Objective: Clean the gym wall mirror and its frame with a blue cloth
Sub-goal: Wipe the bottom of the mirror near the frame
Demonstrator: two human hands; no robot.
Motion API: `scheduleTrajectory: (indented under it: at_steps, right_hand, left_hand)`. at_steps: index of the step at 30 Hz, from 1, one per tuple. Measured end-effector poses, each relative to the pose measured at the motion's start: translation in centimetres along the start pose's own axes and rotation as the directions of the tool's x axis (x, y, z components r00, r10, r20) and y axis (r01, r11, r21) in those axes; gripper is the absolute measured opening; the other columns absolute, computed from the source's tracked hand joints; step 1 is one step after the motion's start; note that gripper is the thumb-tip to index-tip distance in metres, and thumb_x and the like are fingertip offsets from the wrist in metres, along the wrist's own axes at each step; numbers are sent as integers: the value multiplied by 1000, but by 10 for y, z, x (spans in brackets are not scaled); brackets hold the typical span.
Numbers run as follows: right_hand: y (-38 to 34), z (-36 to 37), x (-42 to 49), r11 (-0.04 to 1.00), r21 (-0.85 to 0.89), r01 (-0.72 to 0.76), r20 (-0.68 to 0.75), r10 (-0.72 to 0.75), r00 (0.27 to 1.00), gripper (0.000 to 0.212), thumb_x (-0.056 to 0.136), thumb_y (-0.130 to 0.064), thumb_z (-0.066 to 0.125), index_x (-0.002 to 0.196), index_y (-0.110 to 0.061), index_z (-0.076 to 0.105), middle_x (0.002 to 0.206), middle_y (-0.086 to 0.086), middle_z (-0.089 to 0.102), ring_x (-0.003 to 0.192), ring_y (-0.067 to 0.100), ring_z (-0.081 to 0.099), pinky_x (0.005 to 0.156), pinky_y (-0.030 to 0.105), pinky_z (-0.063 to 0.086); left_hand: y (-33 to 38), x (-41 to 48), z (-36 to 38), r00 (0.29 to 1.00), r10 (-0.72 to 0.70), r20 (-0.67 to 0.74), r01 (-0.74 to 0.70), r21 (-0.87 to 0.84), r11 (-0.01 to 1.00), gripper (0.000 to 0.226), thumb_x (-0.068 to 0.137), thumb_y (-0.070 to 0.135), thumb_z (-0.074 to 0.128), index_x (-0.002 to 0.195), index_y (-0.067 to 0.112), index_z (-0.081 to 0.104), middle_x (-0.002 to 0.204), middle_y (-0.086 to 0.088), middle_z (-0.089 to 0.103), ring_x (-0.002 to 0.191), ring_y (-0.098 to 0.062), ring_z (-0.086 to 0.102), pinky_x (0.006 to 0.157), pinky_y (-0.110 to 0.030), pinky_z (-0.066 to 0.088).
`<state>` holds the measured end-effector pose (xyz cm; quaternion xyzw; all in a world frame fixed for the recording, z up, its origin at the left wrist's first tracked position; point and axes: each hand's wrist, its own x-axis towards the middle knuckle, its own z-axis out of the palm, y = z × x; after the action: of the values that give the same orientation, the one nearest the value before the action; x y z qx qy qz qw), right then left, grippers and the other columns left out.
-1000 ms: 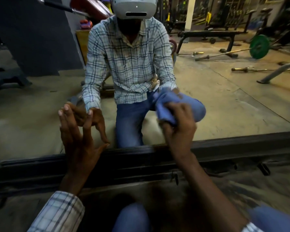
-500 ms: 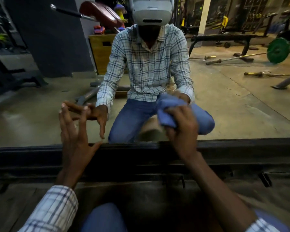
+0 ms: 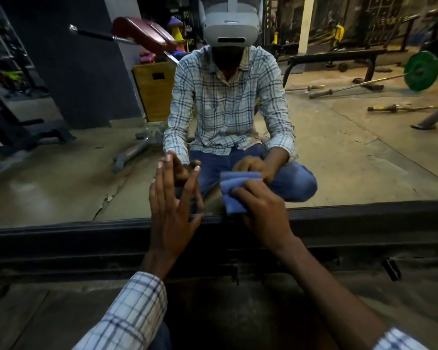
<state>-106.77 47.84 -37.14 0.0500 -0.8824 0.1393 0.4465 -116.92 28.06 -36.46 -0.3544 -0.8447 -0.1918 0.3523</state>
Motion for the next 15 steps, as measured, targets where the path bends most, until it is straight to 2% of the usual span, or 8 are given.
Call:
scheduleTrajectory:
  at_steps: [2,4,6,7,8,10,13,15]
  right_hand:
    - [9,-9,-9,999,15,-33,11,33,999,20,83,-13,76,102,-9,71,101,9,63,94,30,62,73,44,54]
    - [18,-28,0,985,75,-157,-169,168,971,26,82,-5,80,106,-8,72,107,9,64,99,29,63,81,40,53]
    - [26,-51,19,957,151,-246,-369,285,885,30,79,1,79,107,-8,72,107,8,64,99,29,62,83,38,50]
    - [29,-56,27,954,156,-256,-414,299,860,32,77,3,78,107,-7,72,106,7,63,98,29,62,83,37,49]
    - [30,-57,30,959,145,-244,-407,283,869,34,75,3,77,107,-7,72,106,8,64,99,29,62,84,37,48]
    - [32,-45,16,987,75,-145,-262,160,952,36,76,-2,80,111,-8,71,109,10,65,101,31,62,86,38,51]
    - [46,-33,-22,1000,18,-16,-7,16,1000,33,80,-12,84,110,-12,70,107,10,65,95,32,64,72,49,55]
    - [57,-47,-25,997,39,-64,-54,66,996,27,83,-11,81,109,-11,72,108,10,66,98,30,65,74,48,56]
  left_hand:
    - [7,2,2,1000,-17,-2,17,-21,1000,130,64,35,95,165,34,13,171,-24,-6,159,-43,-1,122,-59,14]
    - [15,4,5,999,-48,-17,47,-42,998,128,62,39,95,164,30,18,170,-27,-5,158,-45,-1,121,-62,16]
    - [24,5,8,997,-65,-43,63,-56,996,124,63,44,95,163,26,23,169,-30,-3,158,-44,0,121,-64,19]
    - [30,6,10,997,-67,-47,64,-57,996,124,64,46,94,163,25,22,169,-30,-3,158,-43,0,121,-65,20]
    - [36,6,12,997,-65,-45,63,-54,997,125,65,47,93,164,27,19,169,-30,-2,158,-43,0,121,-66,20]
    - [51,9,14,998,-56,-31,54,-53,997,125,67,47,91,164,31,14,169,-29,-1,158,-44,1,120,-67,20]
    - [76,20,19,999,-9,-43,7,-56,998,114,74,46,88,164,30,20,170,-27,0,159,-43,1,119,-66,22]
    - [89,26,23,999,16,-50,-17,-35,999,110,75,48,86,164,28,25,170,-26,0,159,-43,3,119,-66,23]
